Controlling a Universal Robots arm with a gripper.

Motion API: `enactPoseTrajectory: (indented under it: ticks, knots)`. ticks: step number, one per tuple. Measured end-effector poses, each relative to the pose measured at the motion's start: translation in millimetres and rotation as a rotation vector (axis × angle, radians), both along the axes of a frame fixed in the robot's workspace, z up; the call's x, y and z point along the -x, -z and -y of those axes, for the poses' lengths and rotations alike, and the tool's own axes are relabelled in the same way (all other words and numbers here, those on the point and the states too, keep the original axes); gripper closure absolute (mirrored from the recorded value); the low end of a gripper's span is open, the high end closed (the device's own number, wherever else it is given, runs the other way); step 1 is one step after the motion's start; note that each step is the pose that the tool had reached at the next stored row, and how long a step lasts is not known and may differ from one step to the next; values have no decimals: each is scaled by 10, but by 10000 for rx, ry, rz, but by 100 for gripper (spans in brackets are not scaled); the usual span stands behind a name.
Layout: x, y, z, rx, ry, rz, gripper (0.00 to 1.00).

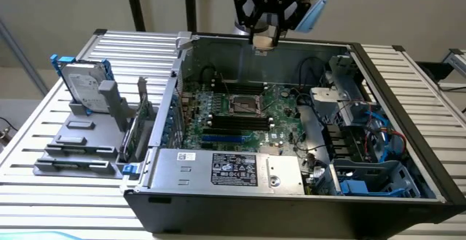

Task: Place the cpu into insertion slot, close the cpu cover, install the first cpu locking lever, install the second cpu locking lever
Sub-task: 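Place the cpu into insertion slot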

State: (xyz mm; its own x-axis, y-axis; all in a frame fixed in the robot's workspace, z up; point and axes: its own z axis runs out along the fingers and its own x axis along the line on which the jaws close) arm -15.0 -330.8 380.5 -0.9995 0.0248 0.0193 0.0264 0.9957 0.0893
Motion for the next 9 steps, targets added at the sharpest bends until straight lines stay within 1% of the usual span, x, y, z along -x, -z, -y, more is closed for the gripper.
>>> enactPoseTrajectory:
  ticks: [5,7,9]
  knots:
    - [3,0,0,1,11,-1,45]
    - [8,2,0,3,185,-2,45]
    - [8,7,0,1,506,-2,45]
